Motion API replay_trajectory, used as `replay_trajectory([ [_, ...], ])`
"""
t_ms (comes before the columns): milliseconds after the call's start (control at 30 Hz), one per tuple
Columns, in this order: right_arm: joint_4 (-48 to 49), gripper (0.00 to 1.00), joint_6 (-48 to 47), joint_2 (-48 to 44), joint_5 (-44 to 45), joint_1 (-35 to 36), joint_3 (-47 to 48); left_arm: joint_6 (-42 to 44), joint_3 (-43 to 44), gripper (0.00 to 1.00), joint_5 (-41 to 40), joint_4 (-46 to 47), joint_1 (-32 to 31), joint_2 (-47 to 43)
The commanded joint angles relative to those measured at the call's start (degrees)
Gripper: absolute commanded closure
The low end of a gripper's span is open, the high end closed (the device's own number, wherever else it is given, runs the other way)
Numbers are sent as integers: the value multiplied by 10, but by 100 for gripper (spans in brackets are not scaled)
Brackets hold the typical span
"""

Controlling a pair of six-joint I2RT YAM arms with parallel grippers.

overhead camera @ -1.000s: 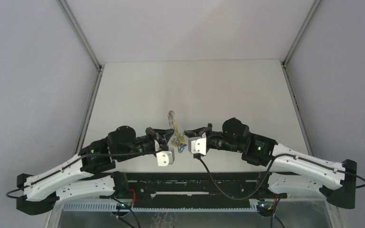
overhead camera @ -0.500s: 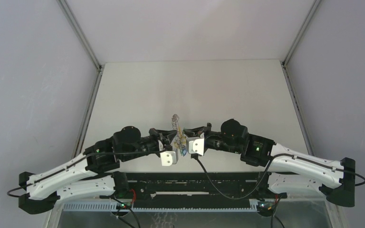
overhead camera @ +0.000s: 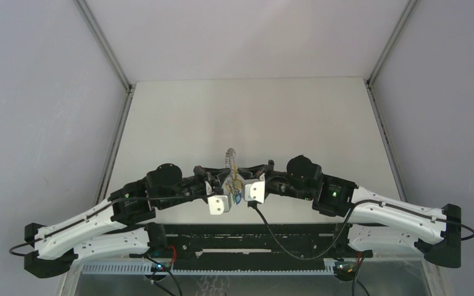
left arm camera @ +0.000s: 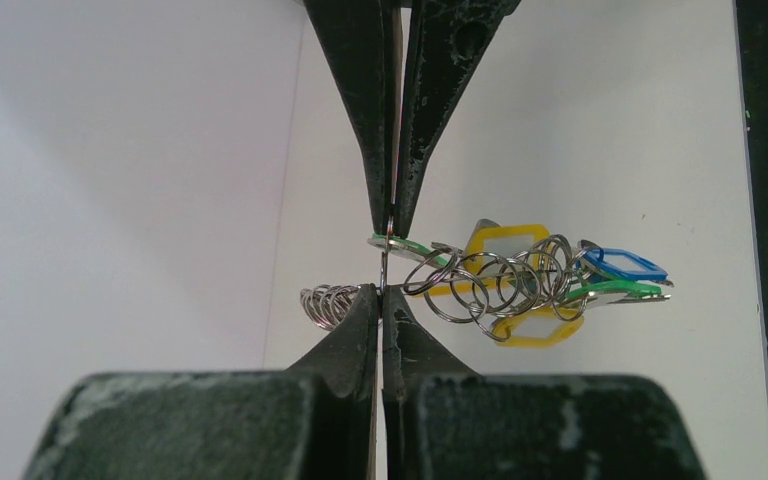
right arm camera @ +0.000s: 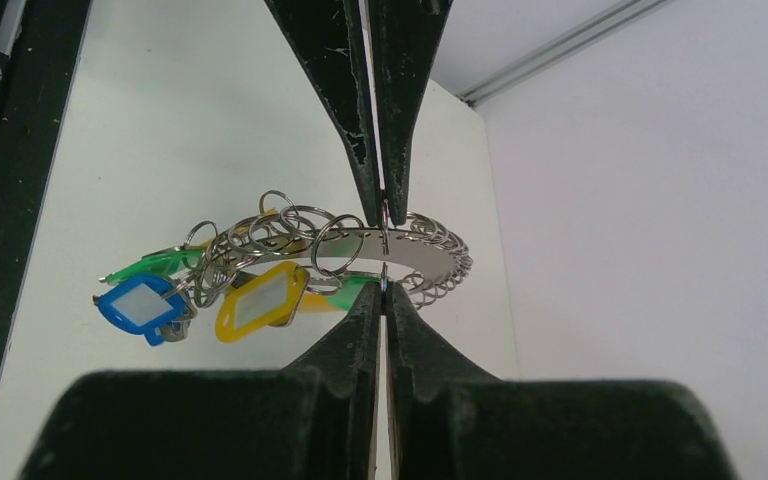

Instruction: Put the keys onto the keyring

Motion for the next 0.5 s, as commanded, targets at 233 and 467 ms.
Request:
replay_trajectory([
  [233, 19, 100, -9, -5, 25, 15, 23, -11, -9, 100, 2, 45, -3, -1],
  [467, 18, 100, -10, -8, 34, 22, 23, -12, -9, 100, 4, 44, -3, 1],
])
